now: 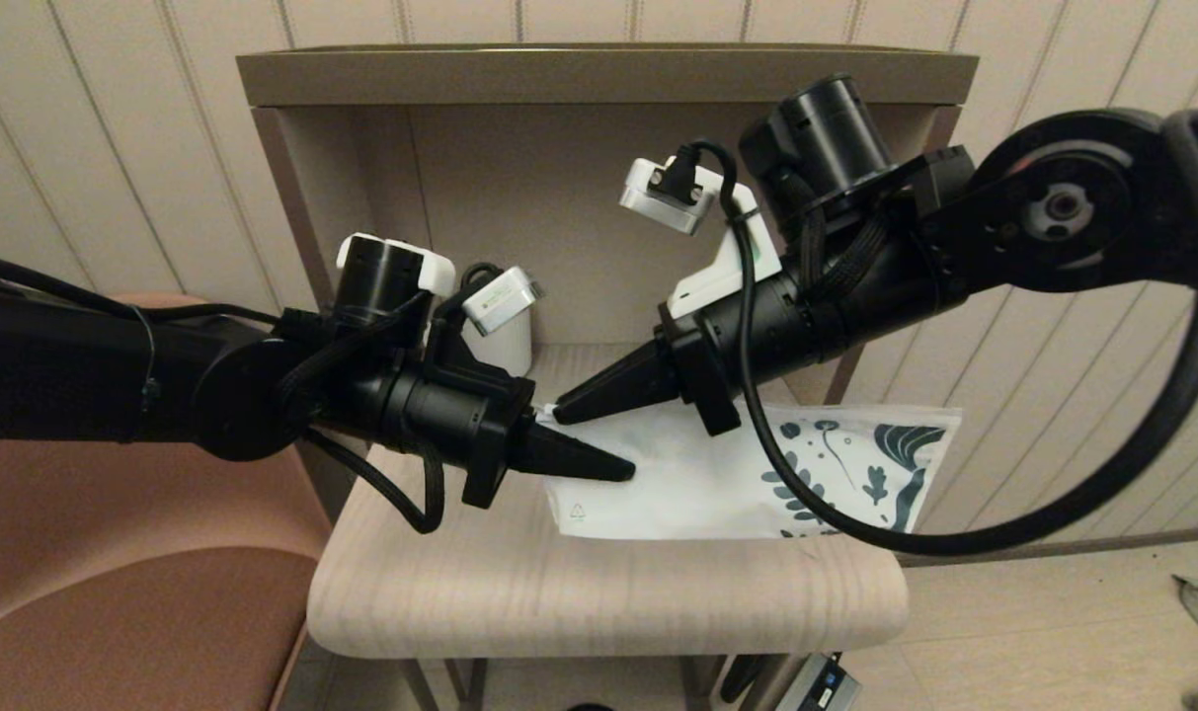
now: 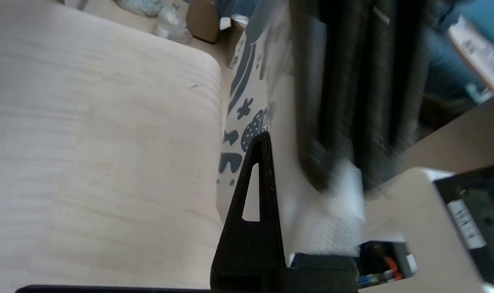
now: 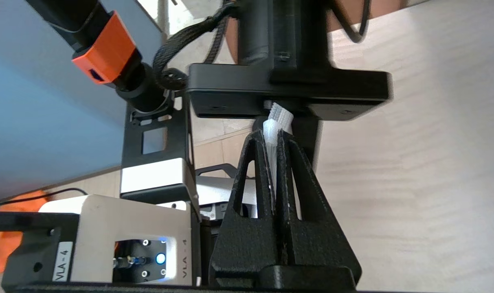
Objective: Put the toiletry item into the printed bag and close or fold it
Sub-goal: Hand it to the other hand
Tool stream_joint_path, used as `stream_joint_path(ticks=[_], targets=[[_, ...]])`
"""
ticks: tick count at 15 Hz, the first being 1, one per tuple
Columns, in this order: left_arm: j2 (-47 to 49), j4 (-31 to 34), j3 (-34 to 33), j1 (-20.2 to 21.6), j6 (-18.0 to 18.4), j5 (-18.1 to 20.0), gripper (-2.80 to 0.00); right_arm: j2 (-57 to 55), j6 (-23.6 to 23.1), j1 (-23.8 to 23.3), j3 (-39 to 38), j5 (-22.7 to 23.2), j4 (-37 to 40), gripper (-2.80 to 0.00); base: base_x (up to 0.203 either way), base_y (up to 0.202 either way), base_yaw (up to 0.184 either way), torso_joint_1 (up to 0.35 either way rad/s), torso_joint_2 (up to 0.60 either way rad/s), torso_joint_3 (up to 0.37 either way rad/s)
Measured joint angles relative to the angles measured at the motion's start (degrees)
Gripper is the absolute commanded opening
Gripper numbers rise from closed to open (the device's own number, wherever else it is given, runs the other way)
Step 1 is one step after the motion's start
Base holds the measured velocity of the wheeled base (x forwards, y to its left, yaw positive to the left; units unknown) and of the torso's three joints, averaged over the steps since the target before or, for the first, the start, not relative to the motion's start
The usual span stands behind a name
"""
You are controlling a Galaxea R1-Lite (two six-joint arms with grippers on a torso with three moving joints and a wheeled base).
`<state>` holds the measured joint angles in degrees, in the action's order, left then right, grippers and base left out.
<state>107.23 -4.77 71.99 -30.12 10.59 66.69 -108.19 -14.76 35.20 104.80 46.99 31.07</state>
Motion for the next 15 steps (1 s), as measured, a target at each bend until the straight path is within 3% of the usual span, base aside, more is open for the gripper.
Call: stream_joint_path(ticks=[2,15], targets=[[-0.4,0.0,-0.8,-0.2,2.4,0.0,-2.80,0.1,0.0,-1.1,-0.1,0.0,0.1,-2.80,0.000,0.000,0.000,0.000,0.00,0.000],[-1.8,0.0,-0.6,-0.5,2.8,-0.4,-2.80,1.0,0.0,-2.5,-0.6,2.1,0.0,-2.80,0.000,0.000,0.000,0.000,0.00,0.000]])
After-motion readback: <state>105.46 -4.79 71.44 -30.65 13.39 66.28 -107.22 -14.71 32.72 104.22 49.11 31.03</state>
